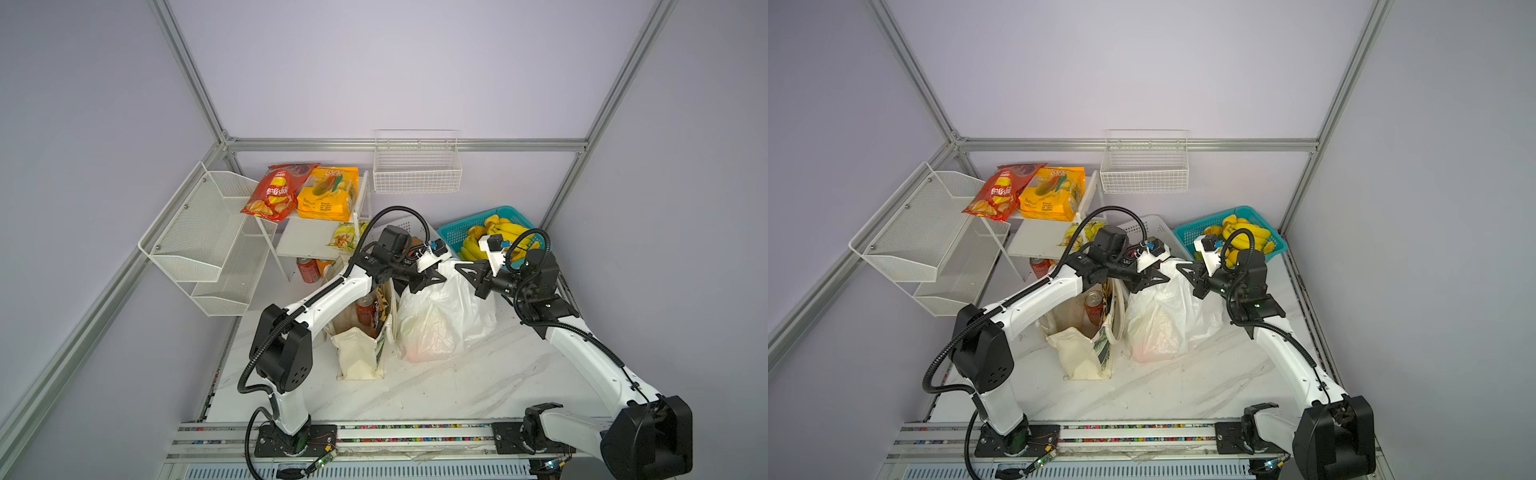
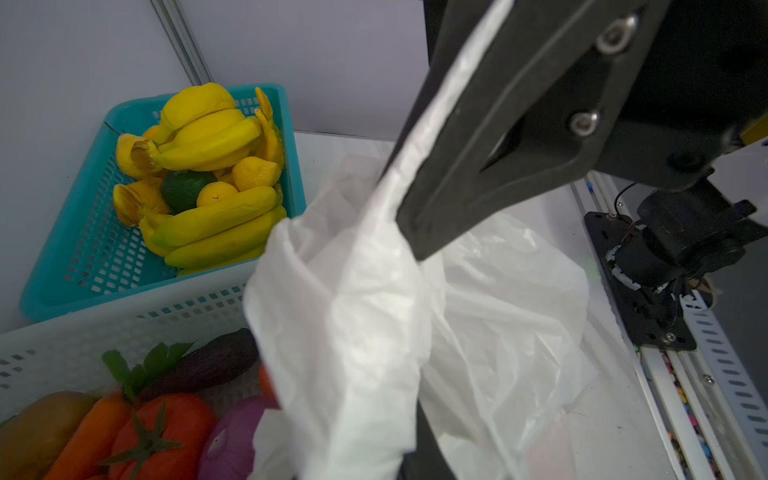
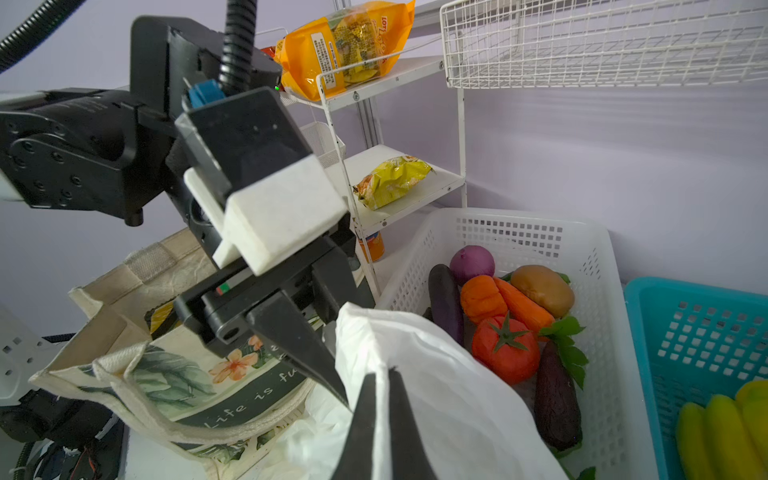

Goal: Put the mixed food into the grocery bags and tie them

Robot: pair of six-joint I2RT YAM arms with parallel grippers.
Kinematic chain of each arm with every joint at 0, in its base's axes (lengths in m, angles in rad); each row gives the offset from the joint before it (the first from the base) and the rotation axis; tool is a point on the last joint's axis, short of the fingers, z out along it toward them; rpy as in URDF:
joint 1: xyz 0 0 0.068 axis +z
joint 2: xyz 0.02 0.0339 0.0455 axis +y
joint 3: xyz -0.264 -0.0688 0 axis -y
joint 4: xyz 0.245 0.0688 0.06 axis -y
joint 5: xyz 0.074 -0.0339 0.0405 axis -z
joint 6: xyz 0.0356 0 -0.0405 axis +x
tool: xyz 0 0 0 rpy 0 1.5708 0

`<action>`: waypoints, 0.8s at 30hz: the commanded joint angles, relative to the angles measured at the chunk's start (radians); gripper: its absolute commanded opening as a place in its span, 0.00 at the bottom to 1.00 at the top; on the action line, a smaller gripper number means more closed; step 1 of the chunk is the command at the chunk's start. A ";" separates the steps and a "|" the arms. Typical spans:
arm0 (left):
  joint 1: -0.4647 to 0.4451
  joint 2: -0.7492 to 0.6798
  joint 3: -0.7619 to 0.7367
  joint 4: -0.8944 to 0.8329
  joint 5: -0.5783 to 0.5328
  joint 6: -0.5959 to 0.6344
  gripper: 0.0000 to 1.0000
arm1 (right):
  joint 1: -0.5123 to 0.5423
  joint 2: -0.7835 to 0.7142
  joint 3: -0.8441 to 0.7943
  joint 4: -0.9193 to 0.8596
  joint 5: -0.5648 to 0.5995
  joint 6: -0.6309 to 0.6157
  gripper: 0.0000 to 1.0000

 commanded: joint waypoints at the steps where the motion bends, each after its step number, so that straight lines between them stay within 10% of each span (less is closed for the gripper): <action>1: -0.004 -0.022 0.066 0.003 -0.022 0.039 0.03 | 0.004 -0.021 -0.008 0.003 0.024 -0.057 0.00; 8: -0.004 -0.041 0.028 0.015 -0.034 0.119 0.00 | 0.005 -0.040 0.041 -0.105 0.143 -0.200 0.69; 24: -0.005 -0.091 -0.046 0.066 -0.022 0.176 0.00 | 0.005 0.104 0.104 -0.166 -0.013 -0.381 0.84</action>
